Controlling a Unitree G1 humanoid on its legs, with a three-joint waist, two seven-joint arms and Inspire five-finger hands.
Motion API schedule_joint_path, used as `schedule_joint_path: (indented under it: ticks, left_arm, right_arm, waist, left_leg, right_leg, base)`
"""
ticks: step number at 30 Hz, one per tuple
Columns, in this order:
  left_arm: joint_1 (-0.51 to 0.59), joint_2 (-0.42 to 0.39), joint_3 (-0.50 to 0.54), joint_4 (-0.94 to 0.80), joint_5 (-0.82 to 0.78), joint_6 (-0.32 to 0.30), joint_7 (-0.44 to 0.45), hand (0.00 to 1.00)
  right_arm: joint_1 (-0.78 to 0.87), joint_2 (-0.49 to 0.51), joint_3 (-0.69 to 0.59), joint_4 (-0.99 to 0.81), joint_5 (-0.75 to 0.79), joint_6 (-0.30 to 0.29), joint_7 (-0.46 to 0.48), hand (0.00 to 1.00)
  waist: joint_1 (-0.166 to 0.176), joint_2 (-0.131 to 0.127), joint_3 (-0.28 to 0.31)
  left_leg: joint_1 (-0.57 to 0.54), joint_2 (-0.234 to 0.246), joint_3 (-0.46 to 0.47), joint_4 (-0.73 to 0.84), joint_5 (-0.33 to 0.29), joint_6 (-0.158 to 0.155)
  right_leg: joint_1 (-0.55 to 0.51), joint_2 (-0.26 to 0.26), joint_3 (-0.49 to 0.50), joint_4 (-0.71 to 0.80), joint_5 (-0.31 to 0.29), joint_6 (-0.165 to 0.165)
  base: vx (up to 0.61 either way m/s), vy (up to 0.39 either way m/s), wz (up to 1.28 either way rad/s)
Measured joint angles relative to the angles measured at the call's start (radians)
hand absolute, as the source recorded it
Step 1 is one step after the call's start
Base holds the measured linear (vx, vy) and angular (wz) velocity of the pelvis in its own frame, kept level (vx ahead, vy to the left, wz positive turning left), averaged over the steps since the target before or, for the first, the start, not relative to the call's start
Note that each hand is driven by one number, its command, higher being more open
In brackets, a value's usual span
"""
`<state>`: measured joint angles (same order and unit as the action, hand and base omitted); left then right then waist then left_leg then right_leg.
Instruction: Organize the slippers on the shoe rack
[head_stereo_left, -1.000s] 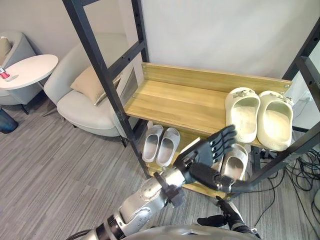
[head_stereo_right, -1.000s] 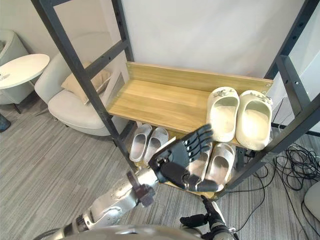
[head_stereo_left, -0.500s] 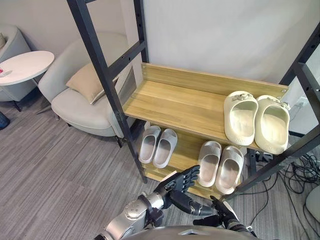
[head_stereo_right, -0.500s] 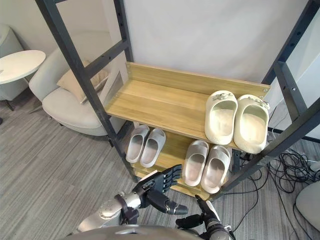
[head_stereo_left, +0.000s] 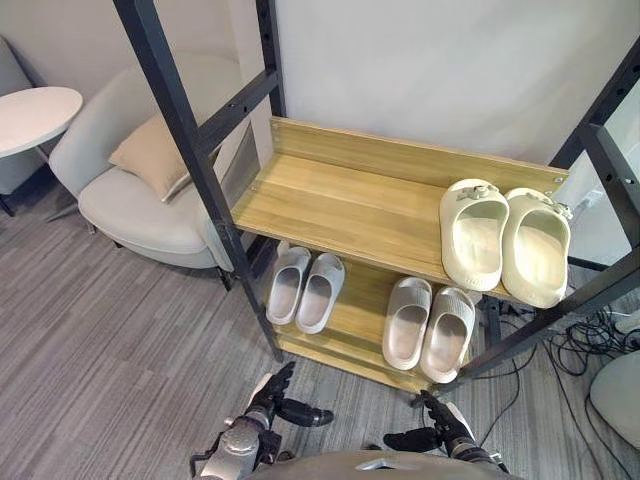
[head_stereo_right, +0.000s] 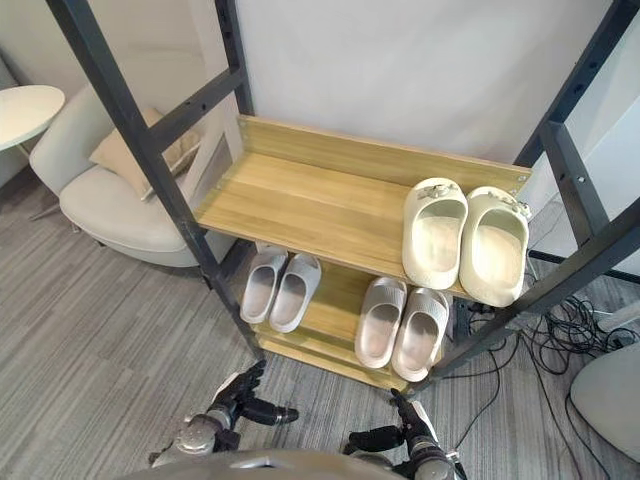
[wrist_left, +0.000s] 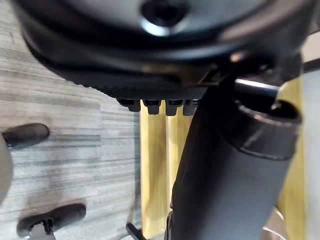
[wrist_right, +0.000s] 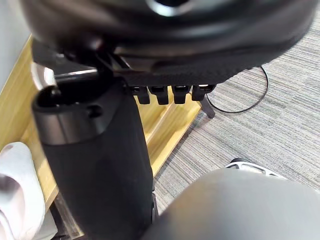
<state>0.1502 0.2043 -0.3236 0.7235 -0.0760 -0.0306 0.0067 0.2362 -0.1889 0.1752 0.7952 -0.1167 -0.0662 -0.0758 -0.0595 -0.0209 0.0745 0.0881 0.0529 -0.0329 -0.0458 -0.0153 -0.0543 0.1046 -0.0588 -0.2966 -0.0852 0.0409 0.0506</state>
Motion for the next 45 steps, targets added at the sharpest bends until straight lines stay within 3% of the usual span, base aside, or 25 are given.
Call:
schedule_joint_path:
  ticks: [7, 15, 17, 19, 20, 22, 24, 25, 26, 27, 28, 30, 32, 34, 35, 36, 38, 39, 41, 43, 45]
  left_arm:
    - [-0.001, -0.053, 0.176, 0.158, 0.029, -0.004, 0.083, 1.00]
    - [-0.028, -0.080, 0.268, 0.208, 0.029, -0.013, 0.118, 1.00]
    - [-0.059, -0.086, 0.271, 0.229, 0.029, -0.013, 0.123, 1.00]
    - [-0.082, -0.085, 0.271, 0.244, 0.029, -0.012, 0.126, 1.00]
    - [-0.083, -0.085, 0.271, 0.244, 0.029, -0.012, 0.127, 1.00]
    - [-0.089, -0.093, 0.273, 0.239, 0.029, -0.015, 0.132, 1.00]
    - [-0.082, -0.089, 0.276, 0.232, 0.029, -0.017, 0.138, 1.00]
    - [-0.079, -0.088, 0.294, 0.209, 0.029, -0.019, 0.141, 1.00]
    - [-0.081, -0.090, 0.302, 0.203, 0.028, -0.024, 0.142, 1.00]
    - [-0.082, -0.097, 0.303, 0.203, 0.028, -0.027, 0.144, 1.00]
    - [-0.087, -0.121, 0.301, 0.205, 0.027, -0.027, 0.146, 1.00]
    - [-0.088, -0.128, 0.300, 0.204, 0.026, -0.028, 0.146, 1.00]
    - [-0.090, -0.133, 0.294, 0.204, 0.027, -0.035, 0.147, 1.00]
    - [-0.095, -0.134, 0.284, 0.203, 0.027, -0.051, 0.149, 1.00]
    - [-0.103, -0.123, 0.269, 0.204, 0.028, -0.055, 0.148, 1.00]
    - [-0.115, -0.120, 0.270, 0.202, 0.028, -0.056, 0.147, 1.00]
    - [-0.124, -0.119, 0.269, 0.205, 0.030, -0.055, 0.148, 1.00]
    - [-0.124, -0.118, 0.266, 0.208, 0.030, -0.056, 0.151, 1.00]
    - [-0.127, -0.121, 0.255, 0.224, 0.033, -0.055, 0.154, 1.00]
    - [-0.128, -0.130, 0.244, 0.238, 0.049, -0.055, 0.152, 1.00]
    - [-0.128, -0.132, 0.227, 0.244, 0.051, -0.053, 0.150, 1.00]
  right_arm:
    - [-0.025, 0.004, -0.008, 0.015, 0.000, 0.000, -0.008, 1.00]
    - [-0.072, 0.002, -0.006, 0.051, -0.001, -0.001, -0.017, 1.00]
    - [-0.102, -0.003, -0.005, 0.060, -0.001, 0.000, -0.022, 1.00]
    - [-0.117, -0.001, -0.006, 0.065, 0.001, -0.003, -0.026, 1.00]
    - [-0.117, -0.001, -0.005, 0.064, 0.001, -0.005, -0.027, 1.00]
    - [-0.123, -0.003, -0.007, 0.058, 0.004, -0.013, -0.030, 1.00]
    - [-0.114, 0.004, 0.000, 0.053, 0.002, -0.021, -0.036, 1.00]
    - [-0.114, 0.020, 0.017, 0.046, 0.002, -0.026, -0.036, 1.00]
    - [-0.118, 0.030, 0.022, 0.042, 0.002, -0.026, -0.037, 1.00]
    - [-0.130, 0.035, 0.032, 0.041, 0.002, -0.026, -0.037, 1.00]
    - [-0.148, 0.034, 0.047, 0.041, 0.002, -0.026, -0.037, 1.00]
    - [-0.154, 0.050, 0.054, 0.040, 0.014, -0.022, -0.033, 1.00]
    - [-0.156, 0.048, 0.063, 0.031, 0.013, -0.027, -0.035, 1.00]
    - [-0.164, 0.047, 0.059, 0.031, 0.013, -0.028, -0.042, 1.00]
    - [-0.166, 0.055, 0.047, 0.031, 0.010, -0.027, -0.045, 1.00]
    - [-0.167, 0.058, 0.027, 0.035, 0.009, -0.023, -0.046, 1.00]
    - [-0.165, 0.060, 0.007, 0.043, 0.012, -0.022, -0.048, 1.00]
    - [-0.161, 0.061, -0.008, 0.044, 0.024, -0.021, -0.049, 1.00]
    - [-0.162, 0.060, -0.021, 0.045, 0.028, -0.021, -0.050, 1.00]
    - [-0.162, 0.065, -0.034, 0.048, 0.031, -0.021, -0.049, 1.00]
    - [-0.164, 0.076, -0.040, 0.055, 0.032, -0.021, -0.045, 1.00]
  waist:
    - [0.007, 0.002, 0.007]
    - [0.018, 0.005, 0.051]
    - [0.027, 0.009, 0.081]
    - [0.027, -0.003, 0.102]
    - [0.028, -0.003, 0.102]
    - [0.027, 0.000, 0.104]
    - [0.033, -0.017, 0.093]
    - [0.055, -0.041, 0.081]
    - [0.063, -0.048, 0.079]
    - [0.077, -0.028, 0.075]
    - [0.090, 0.022, 0.083]
    - [0.091, 0.043, 0.096]
    - [0.090, 0.065, 0.111]
    - [0.090, 0.069, 0.123]
    - [0.083, 0.061, 0.128]
    - [0.085, 0.051, 0.135]
    - [0.082, 0.038, 0.143]
    - [0.076, 0.028, 0.144]
    - [0.060, 0.041, 0.136]
    - [0.051, 0.051, 0.130]
    - [0.053, 0.054, 0.125]
  left_leg:
    - [0.001, 0.005, 0.059, 0.005, -0.014, 0.002]
    - [-0.031, 0.008, 0.122, 0.047, -0.033, 0.006]
    - [-0.055, 0.009, 0.135, 0.071, -0.035, 0.007]
    - [-0.088, -0.011, 0.120, 0.113, -0.039, 0.014]
    - [-0.094, -0.012, 0.116, 0.119, -0.039, 0.014]
    - [-0.140, -0.015, 0.083, 0.144, -0.030, 0.024]
    - [-0.163, -0.030, 0.038, 0.163, -0.019, 0.013]
    - [-0.207, -0.043, 0.010, 0.194, -0.009, -0.004]
    - [-0.227, -0.047, 0.001, 0.204, -0.002, -0.014]
    - [-0.268, -0.033, -0.013, 0.205, 0.009, -0.030]
    - [-0.313, 0.008, -0.043, 0.204, 0.036, -0.043]
    - [-0.315, 0.031, -0.076, 0.185, 0.064, -0.049]
    - [-0.314, 0.057, -0.112, 0.166, 0.104, -0.082]
    - [-0.314, 0.070, -0.105, 0.099, 0.201, -0.100]
    - [-0.341, 0.064, -0.057, 0.068, 0.258, -0.105]
    - [-0.374, 0.044, 0.003, 0.165, 0.197, -0.073]
    - [-0.386, 0.017, 0.038, 0.285, 0.111, -0.038]
    - [-0.370, 0.017, 0.085, 0.390, 0.018, -0.024]
    - [-0.313, 0.076, 0.181, 0.470, -0.083, -0.007]
    - [-0.225, 0.138, 0.284, 0.413, -0.105, -0.006]
    - [-0.176, 0.119, 0.310, 0.276, -0.116, -0.029]
  right_leg:
    - [-0.026, 0.005, 0.059, -0.003, 0.011, -0.005]
    - [-0.091, 0.008, 0.130, 0.036, 0.023, -0.010]
    - [-0.163, -0.003, 0.145, 0.155, -0.023, -0.011]
    - [-0.251, -0.039, 0.151, 0.334, -0.101, -0.004]
    - [-0.255, -0.042, 0.151, 0.340, -0.104, -0.004]
    - [-0.316, -0.067, 0.178, 0.550, -0.212, 0.008]
    - [-0.321, -0.082, 0.204, 0.751, -0.301, 0.030]
    - [-0.297, -0.082, 0.257, 0.747, -0.352, 0.056]
    - [-0.297, -0.072, 0.270, 0.716, -0.370, 0.050]
    - [-0.289, -0.038, 0.280, 0.637, -0.385, 0.022]
    - [-0.284, 0.016, 0.265, 0.552, -0.351, -0.034]
    - [-0.269, 0.042, 0.233, 0.521, -0.327, -0.054]
    - [-0.231, 0.071, 0.174, 0.471, -0.297, -0.076]
    - [-0.215, 0.082, 0.124, 0.422, -0.263, -0.097]
    - [-0.214, 0.071, 0.072, 0.366, -0.222, -0.112]
    - [-0.226, 0.049, 0.046, 0.351, -0.203, -0.119]
    - [-0.225, 0.016, 0.017, 0.336, -0.185, -0.113]
    - [-0.224, -0.013, -0.017, 0.312, -0.162, -0.103]
    - [-0.218, -0.038, -0.082, 0.285, -0.134, -0.079]
    - [-0.208, -0.057, -0.141, 0.273, -0.120, -0.053]
    - [-0.191, -0.059, -0.185, 0.229, -0.089, -0.011]
  base:
    - [0.01, 0.034, -0.22]
    - [-0.02, 0.027, -0.30]
    - [-0.05, 0.014, -0.17]
    - [-0.08, 0.005, 0.19]
    - [-0.11, -0.064, 0.33]
    - [-0.11, -0.179, 0.53]
    - [-0.05, -0.218, 0.80]
    - [-0.06, -0.185, 0.72]
    - [-0.12, -0.273, 0.52]
    - [-0.18, -0.203, 0.29]
    - [-0.23, -0.237, 0.24]
    - [-0.21, -0.174, 0.38]
    - [-0.19, -0.146, 0.66]
    - [-0.16, -0.090, 0.80]
    - [-0.16, -0.034, 0.93]
    - [-0.18, -0.028, 0.87]
    - [-0.12, 0.043, 0.67]
    - [-0.11, 0.106, 0.98]
    - [-0.09, 0.170, 1.07]
    - [-0.06, 0.225, 0.97]
    - [-0.09, 0.312, 0.78]
